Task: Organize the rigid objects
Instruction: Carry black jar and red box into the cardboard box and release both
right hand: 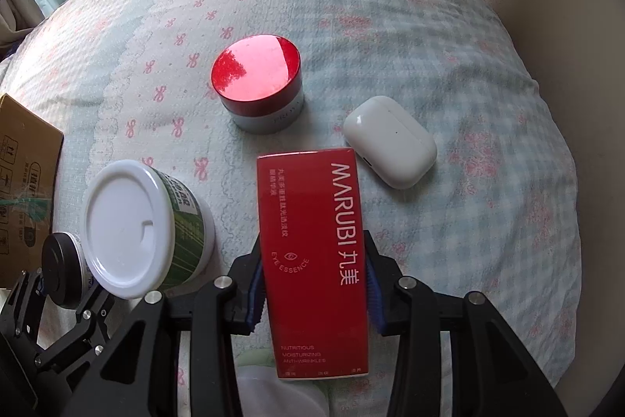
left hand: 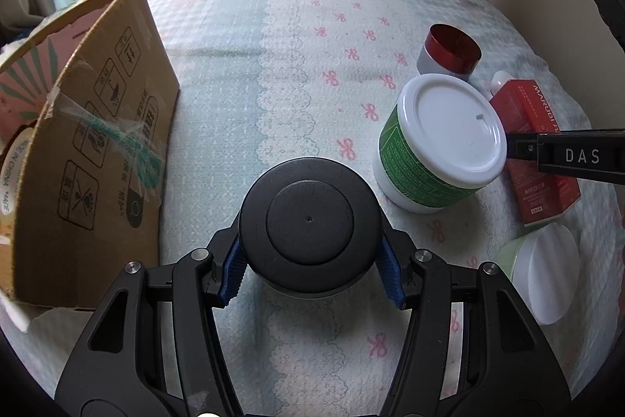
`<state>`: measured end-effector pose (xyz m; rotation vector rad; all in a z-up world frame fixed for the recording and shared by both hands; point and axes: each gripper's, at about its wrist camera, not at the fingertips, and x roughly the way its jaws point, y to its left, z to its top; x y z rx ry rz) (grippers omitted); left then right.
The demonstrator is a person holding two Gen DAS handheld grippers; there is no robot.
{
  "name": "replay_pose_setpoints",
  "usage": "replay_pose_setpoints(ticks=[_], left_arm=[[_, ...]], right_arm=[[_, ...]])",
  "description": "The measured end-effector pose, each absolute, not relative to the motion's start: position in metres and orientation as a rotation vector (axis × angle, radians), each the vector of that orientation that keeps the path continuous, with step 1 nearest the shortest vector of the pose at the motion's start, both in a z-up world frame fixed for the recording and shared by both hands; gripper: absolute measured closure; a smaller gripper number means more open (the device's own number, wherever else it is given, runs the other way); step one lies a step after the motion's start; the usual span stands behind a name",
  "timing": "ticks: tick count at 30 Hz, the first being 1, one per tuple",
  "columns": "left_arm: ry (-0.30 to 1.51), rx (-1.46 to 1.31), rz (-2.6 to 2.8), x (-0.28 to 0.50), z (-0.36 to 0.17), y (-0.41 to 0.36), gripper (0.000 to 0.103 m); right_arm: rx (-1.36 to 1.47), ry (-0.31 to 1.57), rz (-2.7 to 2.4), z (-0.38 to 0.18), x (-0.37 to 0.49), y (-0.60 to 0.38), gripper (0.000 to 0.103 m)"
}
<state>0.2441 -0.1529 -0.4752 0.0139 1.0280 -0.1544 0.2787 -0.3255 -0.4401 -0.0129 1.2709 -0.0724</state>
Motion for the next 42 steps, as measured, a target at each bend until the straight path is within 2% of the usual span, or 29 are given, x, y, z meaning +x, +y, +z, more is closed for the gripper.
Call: replay_pose_setpoints(ticks=[11,24,30,42], left_arm=[[0.976,0.025,-0.168,0.221,-0.411,-0.15,0.05],[0.857,-0.01,-0.141,0.156,-0.218,-0.125,0.05],[0.818,-0.01,-0.09,0.129,-0.154,-0.091,0.05],[0.82,-0.055,-0.034,0.129,-0.124,0.018,0.05]], right_arm=[[0.02,1.208,-0.066,-0.373,0.254,-0.329,0.065],[0.065,1.085,0.026,-0.206,0.182,-0.31,0.065],[0.023,1.045,0.125,-0.156,0.153,-0.283,0.065],[-0.019,0.999,0.266,-0.116,0.149,-0.193,0.064]])
